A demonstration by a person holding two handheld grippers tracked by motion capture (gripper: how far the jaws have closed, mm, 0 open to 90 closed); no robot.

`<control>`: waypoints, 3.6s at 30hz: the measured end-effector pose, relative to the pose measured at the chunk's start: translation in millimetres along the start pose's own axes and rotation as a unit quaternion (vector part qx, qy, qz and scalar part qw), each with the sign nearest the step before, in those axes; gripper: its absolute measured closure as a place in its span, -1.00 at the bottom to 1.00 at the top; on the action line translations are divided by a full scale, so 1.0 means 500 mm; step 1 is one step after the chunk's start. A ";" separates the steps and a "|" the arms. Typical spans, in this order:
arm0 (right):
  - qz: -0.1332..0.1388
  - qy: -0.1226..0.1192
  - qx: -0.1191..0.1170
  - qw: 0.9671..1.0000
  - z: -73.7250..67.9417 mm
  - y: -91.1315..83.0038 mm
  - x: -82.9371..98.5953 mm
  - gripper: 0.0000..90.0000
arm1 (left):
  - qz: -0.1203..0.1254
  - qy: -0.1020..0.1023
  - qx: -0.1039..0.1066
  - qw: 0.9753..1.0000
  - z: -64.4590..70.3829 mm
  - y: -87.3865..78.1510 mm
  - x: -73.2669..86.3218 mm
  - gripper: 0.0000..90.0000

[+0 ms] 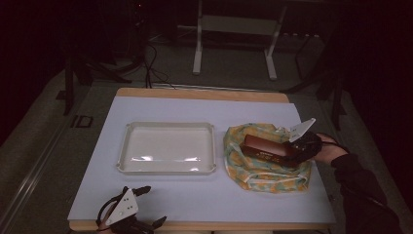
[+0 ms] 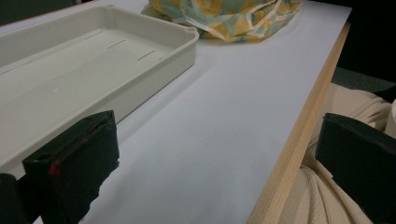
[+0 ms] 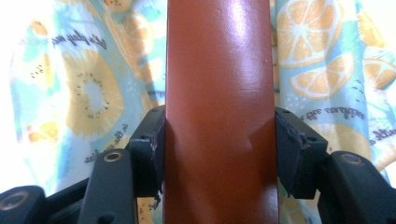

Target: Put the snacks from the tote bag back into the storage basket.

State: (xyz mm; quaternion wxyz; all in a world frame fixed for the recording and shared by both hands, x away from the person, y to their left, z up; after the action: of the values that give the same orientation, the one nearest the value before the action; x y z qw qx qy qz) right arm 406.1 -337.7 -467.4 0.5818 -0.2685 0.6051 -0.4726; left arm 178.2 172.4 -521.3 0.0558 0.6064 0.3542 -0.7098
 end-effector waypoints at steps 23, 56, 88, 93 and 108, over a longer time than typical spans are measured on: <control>0.018 -0.004 0.021 1.000 0.009 -0.072 -0.047 -0.05 | -0.001 0.001 0.004 1.000 0.002 0.001 0.000 -1.00; 0.035 -0.086 0.018 0.996 -0.004 -0.104 -0.236 -0.05 | 0.011 0.000 0.015 1.000 0.006 -0.002 -0.001 -1.00; 0.036 -0.174 0.000 0.984 -0.055 -0.042 -0.407 -0.05 | 0.014 0.006 0.027 1.000 0.008 -0.001 -0.002 -1.00; 0.036 -0.186 -0.009 0.982 -0.064 -0.025 -0.432 -0.05 | 0.014 0.007 0.029 0.999 0.009 -0.001 -0.002 -1.00; 0.031 -0.210 -0.034 0.977 -0.098 0.035 -0.495 -0.05 | 0.021 0.004 0.034 0.999 0.010 -0.003 -0.003 -1.00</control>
State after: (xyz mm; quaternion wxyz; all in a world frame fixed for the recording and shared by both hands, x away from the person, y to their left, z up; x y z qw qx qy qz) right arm 407.4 -101.3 -377.8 0.7012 -0.3621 0.4930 -0.3664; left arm 173.9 170.1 -519.3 0.0486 0.6181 0.3173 -0.7176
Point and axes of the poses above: each handheld gripper's, and its own axes: y roughly forward along the jaws, x roughly out of its underside, z roughly to its right, the point moved 2 cm from there along y, roughly forward along the jaws, and after that the axes turned 2 degrees about x, right-handed, at the moved point
